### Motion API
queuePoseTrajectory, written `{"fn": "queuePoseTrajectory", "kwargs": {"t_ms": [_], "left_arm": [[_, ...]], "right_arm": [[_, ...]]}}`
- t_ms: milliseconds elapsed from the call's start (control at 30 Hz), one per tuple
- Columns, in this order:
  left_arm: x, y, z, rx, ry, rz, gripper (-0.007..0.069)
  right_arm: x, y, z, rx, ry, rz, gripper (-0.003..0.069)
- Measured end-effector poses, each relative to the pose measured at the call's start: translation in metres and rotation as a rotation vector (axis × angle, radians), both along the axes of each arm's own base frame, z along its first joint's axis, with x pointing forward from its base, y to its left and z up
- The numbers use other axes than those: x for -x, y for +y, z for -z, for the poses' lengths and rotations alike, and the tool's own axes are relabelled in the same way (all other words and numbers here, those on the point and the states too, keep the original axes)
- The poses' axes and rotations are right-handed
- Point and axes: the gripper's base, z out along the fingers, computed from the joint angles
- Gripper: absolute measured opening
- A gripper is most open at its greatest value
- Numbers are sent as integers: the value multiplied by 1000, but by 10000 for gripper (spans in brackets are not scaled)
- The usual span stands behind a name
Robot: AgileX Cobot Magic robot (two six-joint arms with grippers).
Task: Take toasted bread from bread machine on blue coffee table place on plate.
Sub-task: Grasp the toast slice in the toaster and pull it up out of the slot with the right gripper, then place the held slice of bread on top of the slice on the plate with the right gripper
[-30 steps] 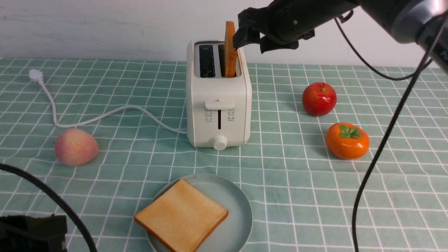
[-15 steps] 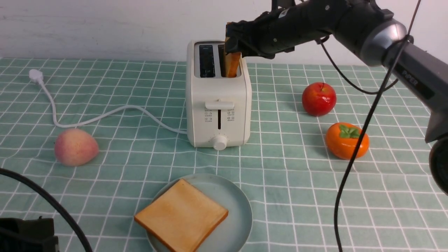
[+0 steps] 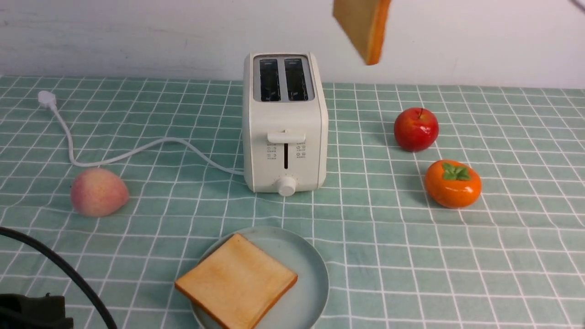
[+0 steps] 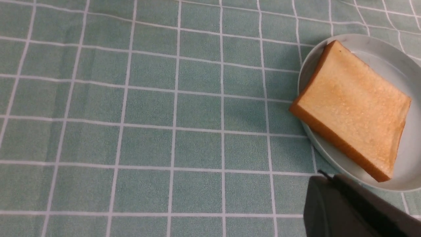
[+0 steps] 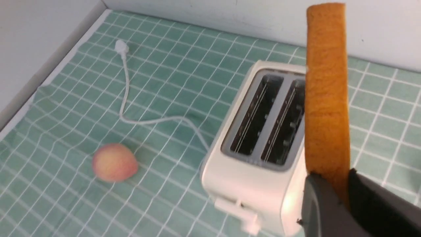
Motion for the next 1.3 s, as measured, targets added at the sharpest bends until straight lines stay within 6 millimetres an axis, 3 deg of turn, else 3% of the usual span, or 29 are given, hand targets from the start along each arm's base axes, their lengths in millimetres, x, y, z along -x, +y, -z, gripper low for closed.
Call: {"fn": "queuePoseTrajectory", "kwargs": {"t_ms": [100, 233, 367, 400, 467, 500, 533, 667, 933, 1067, 1200, 1300], "left_arm": [[-1, 0, -1, 4, -10, 2, -14], [-1, -1, -1, 6, -15, 2, -14], [-1, -1, -1, 12, -13, 2, -14], [-1, -1, -1, 12, -13, 2, -14], [-1, -1, -1, 17, -11, 2, -14], [-1, -1, -1, 17, -11, 2, -14], [-1, -1, -1, 18, -12, 2, -14], [-1, -1, -2, 22, -20, 3, -14], [-1, -2, -2, 29, -25, 4, -14], [-1, -2, -2, 35, -23, 3, -14], [-1, -2, -2, 39, -21, 3, -14], [-1, -2, -2, 40, -21, 3, -14]], "right_arm": [[16, -3, -7, -34, 22, -52, 75], [13, 8, 15, -91, 142, -117, 75], [5, 32, 90, -118, 418, -205, 75], [4, 34, 97, -115, 440, -212, 75], [8, 51, 144, -144, 580, -297, 75], [8, 51, 147, -148, 588, -302, 75], [10, 59, 167, -183, 643, -351, 75], [6, 74, 201, -294, 708, -410, 75], [-3, 87, 238, -285, 781, -401, 75], [-2, 89, 247, -244, 788, -406, 99], [-2, 88, 251, -204, 785, -407, 173], [-2, 87, 253, -163, 777, -408, 278]]}}
